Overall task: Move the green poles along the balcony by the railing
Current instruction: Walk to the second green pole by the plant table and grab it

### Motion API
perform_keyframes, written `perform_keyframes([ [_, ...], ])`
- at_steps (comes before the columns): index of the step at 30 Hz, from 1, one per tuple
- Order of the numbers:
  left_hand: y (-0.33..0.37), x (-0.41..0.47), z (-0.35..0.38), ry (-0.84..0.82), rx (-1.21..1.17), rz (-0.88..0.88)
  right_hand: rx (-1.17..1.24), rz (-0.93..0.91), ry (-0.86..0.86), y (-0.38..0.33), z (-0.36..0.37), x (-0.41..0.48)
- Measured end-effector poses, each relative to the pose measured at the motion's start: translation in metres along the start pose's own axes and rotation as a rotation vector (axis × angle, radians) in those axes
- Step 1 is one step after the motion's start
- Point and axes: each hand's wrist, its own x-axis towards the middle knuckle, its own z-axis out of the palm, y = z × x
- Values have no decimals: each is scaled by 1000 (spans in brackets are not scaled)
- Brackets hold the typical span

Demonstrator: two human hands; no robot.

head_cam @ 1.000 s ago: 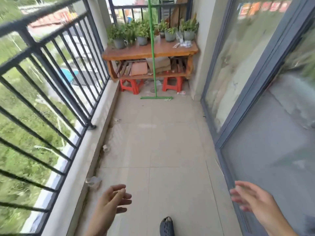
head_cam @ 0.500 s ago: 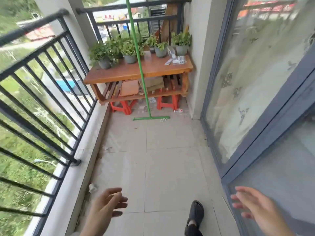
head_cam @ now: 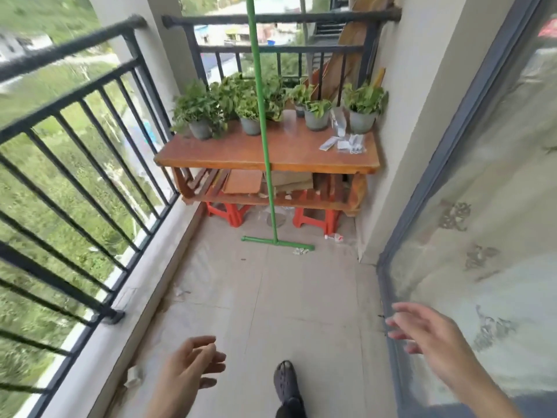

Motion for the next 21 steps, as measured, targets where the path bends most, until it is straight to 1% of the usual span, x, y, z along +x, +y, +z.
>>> perform_keyframes([
  [5,53,99,28,23,-10,-16,-3,60,-6,-16,6,113],
  [14,188,261,70,35,40,97,43,65,43,-93,8,280],
  [17,211,307,79,69,61,94,32,97,19,-102,7,332],
  [21,224,361,98,176,29,19,35,151,-21,-112,3,417],
])
